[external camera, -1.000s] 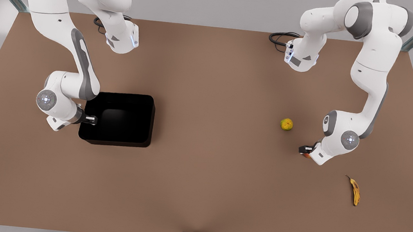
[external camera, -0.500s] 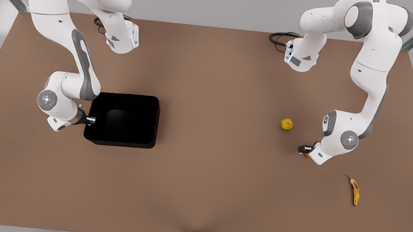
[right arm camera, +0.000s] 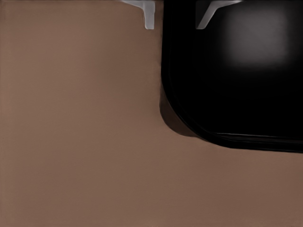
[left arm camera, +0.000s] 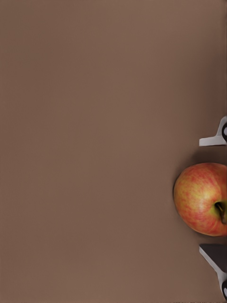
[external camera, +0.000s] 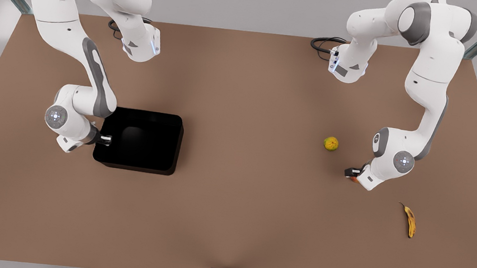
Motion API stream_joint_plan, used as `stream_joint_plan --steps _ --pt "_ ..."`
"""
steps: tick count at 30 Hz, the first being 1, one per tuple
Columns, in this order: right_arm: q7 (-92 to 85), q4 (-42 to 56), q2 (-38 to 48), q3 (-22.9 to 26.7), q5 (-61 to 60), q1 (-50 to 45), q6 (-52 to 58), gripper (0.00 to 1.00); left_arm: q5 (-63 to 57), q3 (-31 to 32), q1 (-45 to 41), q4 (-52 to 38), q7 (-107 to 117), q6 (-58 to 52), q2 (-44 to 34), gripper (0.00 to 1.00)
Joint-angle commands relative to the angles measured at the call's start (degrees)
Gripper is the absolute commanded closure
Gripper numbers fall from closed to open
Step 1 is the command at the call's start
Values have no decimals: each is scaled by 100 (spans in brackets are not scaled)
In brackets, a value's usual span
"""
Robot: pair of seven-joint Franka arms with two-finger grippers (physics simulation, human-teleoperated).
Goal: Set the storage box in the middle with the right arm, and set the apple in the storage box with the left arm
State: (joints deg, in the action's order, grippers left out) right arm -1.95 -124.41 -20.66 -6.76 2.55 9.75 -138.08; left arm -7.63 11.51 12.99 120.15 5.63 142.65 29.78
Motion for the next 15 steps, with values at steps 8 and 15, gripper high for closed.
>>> stream_joint_plan --steps 8,15 --pt "28 -21 10 -71 -9 97 -79 79 -2 0 10 0 0 0 10 1" --pt "212 58 300 -176 -115 36 18 79 -2 0 10 0 0 -18 -7 1"
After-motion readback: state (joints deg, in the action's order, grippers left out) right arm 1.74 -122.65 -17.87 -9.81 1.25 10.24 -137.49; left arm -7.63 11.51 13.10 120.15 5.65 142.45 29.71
